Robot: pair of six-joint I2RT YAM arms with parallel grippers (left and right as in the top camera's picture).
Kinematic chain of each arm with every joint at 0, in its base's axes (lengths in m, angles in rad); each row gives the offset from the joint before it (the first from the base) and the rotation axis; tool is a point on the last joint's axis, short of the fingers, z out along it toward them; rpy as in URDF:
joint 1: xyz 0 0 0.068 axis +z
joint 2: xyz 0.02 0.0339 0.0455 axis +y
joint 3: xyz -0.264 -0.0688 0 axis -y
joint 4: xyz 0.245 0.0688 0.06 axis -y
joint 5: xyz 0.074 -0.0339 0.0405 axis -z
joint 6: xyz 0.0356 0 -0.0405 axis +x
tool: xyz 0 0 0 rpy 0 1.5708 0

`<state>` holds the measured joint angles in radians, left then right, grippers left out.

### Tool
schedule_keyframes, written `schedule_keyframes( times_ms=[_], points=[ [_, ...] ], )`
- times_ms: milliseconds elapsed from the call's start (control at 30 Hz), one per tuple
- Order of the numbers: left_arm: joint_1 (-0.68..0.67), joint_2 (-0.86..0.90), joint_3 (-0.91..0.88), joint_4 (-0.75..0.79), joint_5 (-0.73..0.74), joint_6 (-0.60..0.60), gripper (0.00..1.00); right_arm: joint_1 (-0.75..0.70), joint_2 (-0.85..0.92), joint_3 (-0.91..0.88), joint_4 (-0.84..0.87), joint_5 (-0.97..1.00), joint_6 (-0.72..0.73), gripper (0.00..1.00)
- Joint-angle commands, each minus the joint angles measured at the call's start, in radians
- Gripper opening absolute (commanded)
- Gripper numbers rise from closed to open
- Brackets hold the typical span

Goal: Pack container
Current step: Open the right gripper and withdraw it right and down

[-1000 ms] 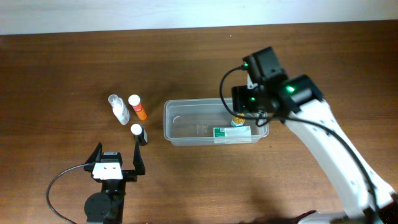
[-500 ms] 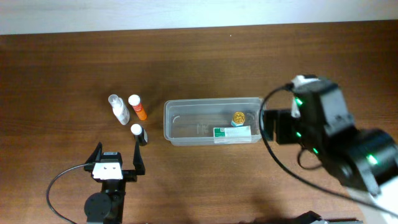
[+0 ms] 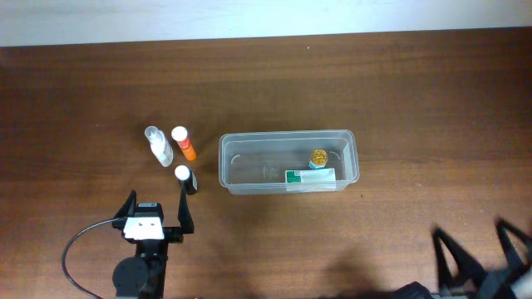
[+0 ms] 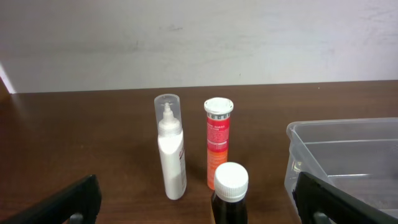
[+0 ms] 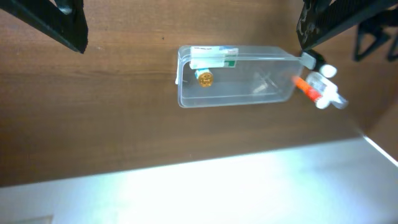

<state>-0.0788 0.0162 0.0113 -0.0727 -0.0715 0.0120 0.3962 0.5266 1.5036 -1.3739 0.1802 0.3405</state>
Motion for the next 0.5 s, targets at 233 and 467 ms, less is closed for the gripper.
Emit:
schedule_keyframes(
  times_ms=[233, 467],
  points=[
    [0.004, -0.01, -0.002, -0.003, -0.012, 0.019, 0.99, 0.002, -0.338, 0.003, -0.054, 0.0, 0.005, 0.98],
    [0.004, -0.01, -0.002, -0.003, -0.012, 0.019, 0.99, 0.002, -0.385, 0.003, -0.136, 0.039, 0.005, 0.98]
  ],
)
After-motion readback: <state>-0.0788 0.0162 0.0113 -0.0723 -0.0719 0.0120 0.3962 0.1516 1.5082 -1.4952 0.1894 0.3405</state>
